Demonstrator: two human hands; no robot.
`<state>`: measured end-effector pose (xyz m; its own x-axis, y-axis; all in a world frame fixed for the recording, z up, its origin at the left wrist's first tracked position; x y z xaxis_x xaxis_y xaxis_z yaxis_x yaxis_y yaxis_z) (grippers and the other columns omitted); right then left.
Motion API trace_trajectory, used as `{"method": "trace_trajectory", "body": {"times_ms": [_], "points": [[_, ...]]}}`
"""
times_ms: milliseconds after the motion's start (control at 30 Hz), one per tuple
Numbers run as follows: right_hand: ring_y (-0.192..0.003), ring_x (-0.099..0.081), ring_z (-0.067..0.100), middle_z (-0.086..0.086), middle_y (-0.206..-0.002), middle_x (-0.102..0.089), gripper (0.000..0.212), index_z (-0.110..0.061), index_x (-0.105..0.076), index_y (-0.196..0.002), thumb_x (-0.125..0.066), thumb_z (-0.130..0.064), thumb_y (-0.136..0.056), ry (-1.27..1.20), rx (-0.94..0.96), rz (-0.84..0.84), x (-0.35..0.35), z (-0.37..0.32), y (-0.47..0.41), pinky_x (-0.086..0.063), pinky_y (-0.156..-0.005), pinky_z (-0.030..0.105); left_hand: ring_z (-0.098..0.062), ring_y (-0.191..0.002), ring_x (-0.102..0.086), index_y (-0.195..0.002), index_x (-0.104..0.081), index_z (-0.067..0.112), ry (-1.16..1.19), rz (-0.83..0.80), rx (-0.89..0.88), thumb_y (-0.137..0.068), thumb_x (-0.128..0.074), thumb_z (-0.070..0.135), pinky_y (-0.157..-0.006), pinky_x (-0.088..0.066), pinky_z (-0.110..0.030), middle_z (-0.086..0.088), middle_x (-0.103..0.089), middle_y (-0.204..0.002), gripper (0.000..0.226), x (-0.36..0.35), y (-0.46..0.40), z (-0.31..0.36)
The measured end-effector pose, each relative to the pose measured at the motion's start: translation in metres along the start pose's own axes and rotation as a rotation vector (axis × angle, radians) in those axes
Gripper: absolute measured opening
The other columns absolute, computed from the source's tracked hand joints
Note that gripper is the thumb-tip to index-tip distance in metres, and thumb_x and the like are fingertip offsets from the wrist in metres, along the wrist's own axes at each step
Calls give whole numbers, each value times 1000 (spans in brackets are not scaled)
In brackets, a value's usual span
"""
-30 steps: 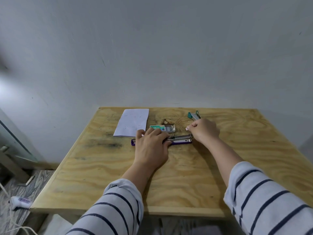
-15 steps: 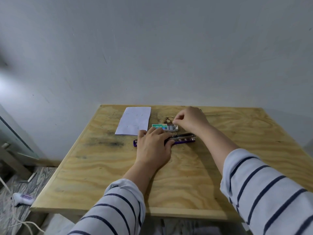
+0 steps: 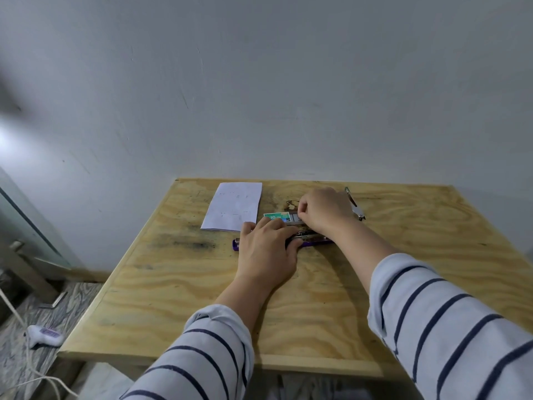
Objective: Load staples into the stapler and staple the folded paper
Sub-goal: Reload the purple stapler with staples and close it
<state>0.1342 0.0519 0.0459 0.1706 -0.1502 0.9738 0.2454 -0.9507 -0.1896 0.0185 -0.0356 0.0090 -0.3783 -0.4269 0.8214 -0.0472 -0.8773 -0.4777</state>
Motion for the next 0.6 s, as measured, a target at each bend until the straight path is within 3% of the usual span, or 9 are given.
{"method": "trace_trajectory", "body": {"times_ms": [100,167,233,300,433,500,600], "points": [[-78,-61,16,-3,-79,-67,15,-17,-65,-71,-55,-13,-81,-239,-59,37,8,5,4,-48,-66,28,-15,-98,-56,-106,-68,33,-2,8,5,-88,-52,42,-83,-32,-34,11,-67,-99,26,0,0,0],[-67,-56,10,-2,-72,-63,13,-14,-58,-66,-60,-9,-78,-427,-154,23,14,12,7,-40,-53,22,-14,-99,-56,-107,-68,33,-8,7,6,-88,-52,42,-83,-32,-34,11,-67,-99,26,-1,0,0],[-62,-55,10,0,-68,-63,20,-16,-51,-63,-62,-7,-77,-521,-229,24,17,23,11,-40,-52,21,-14,-100,-55,-108,-67,34,-12,5,7,-88,-51,43,-84,-31,-33,12,-67,-100,27,-1,0,-1],[-65,-63,18,7,-72,-68,19,-16,-50,-64,-60,-6,-77,-573,-310,52,17,37,17,-51,-59,27,-13,-102,-55,-109,-67,34,-9,-2,11,-89,-50,43,-85,-31,-33,12,-67,-102,28,-1,0,-1],[-78,-65,22,9,-80,-69,15,-11,-59,-67,-57,-4,-80,-472,-331,103,14,60,29,-51,-67,29,-13,-104,-54,-112,-65,34,-16,-19,10,-90,-47,44,-87,-32,-33,12,-66,-106,30,-1,1,-1],[-77,-65,21,8,-78,-69,15,-4,-66,-70,-56,-2,-81,-388,-271,107,13,64,36,-50,-65,27,-13,-104,-54,-112,-65,34,-15,-21,22,-91,-47,44,-87,-32,-34,11,-66,-108,30,0,2,-2],[-71,-64,19,7,-76,-68,17,-6,-67,-71,-57,-3,-85,-282,-171,106,10,66,50,-51,-65,26,-14,-104,-54,-112,-65,33,-18,-22,27,-91,-47,44,-88,-33,-34,11,-66,-108,29,1,3,-2]]}}
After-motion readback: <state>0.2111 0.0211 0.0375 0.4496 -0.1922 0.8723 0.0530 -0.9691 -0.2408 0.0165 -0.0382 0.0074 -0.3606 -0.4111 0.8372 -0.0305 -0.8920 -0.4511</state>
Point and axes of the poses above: each hand's wrist, its own y-axis away from the middle knuckle, its own x-axis out of the back of the hand, z = x × y, the point moved 2 cm from there along -y, towards the middle knuckle
